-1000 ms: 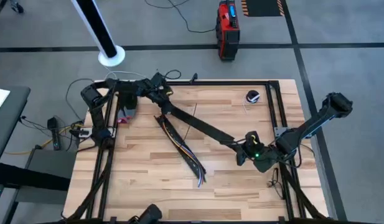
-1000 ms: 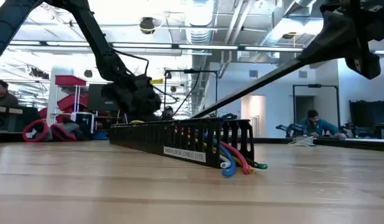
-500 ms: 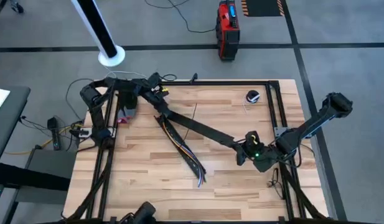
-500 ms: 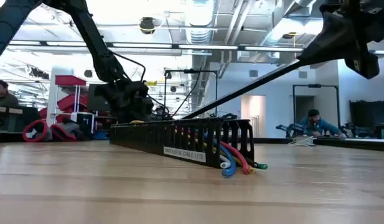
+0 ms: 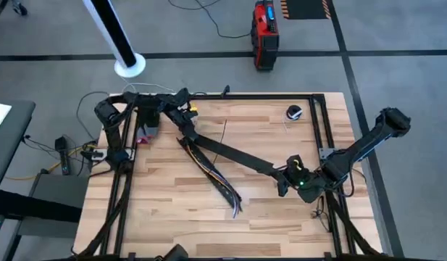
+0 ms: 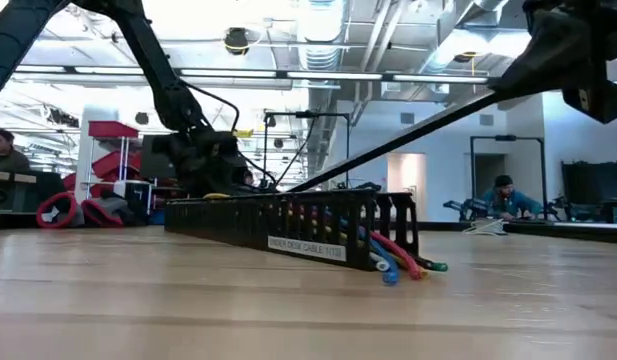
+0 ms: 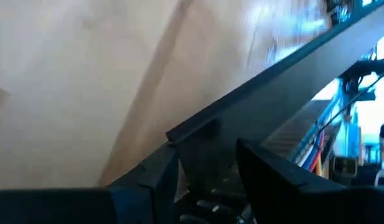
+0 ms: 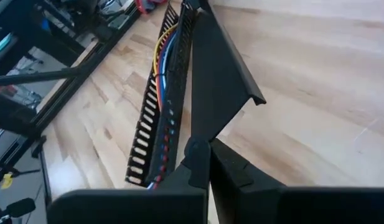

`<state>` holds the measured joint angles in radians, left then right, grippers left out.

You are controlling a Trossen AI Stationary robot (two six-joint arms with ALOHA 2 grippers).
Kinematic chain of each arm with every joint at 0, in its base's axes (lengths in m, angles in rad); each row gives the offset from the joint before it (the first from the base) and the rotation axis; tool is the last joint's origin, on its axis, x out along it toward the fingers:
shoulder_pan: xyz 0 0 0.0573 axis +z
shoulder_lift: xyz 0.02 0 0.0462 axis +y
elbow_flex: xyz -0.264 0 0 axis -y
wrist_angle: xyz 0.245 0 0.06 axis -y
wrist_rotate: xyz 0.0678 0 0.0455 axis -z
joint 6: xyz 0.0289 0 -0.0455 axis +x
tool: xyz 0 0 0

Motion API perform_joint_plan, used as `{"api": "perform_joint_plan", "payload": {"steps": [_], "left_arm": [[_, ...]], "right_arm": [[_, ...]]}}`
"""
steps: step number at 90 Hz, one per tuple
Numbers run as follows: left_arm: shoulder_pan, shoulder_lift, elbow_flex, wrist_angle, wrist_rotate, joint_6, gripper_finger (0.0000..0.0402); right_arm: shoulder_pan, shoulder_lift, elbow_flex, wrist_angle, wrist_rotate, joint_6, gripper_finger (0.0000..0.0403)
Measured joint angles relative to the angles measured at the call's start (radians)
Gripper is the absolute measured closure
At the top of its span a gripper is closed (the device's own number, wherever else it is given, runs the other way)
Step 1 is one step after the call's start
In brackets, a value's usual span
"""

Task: Ziptie cables
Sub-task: Close the black cable duct

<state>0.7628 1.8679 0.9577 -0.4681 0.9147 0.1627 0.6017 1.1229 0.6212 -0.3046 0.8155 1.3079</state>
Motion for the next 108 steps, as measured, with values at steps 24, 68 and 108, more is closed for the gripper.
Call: {"api": "perform_joint_plan", "payload": {"steps": [24,68,108], "left_arm": [[0.007,0.0,0.0,-0.034,0.001,0.049,0.0287],[0.09,0.0,0.001,-0.034,0.195,0.13,0.0399],[0.081,-0.001,0.002,-0.01,0.29,0.114,0.04]], "right_arm": [[0.008,0.001,0.0,-0.004,0.012,-0.011,0.0403],[0.102,0.0,-0.002,-0.016,-0.03,-0.026,0.04],[0.133,-0.06,0.124,-0.228,-0.425,-0.007,0.0352]]}}
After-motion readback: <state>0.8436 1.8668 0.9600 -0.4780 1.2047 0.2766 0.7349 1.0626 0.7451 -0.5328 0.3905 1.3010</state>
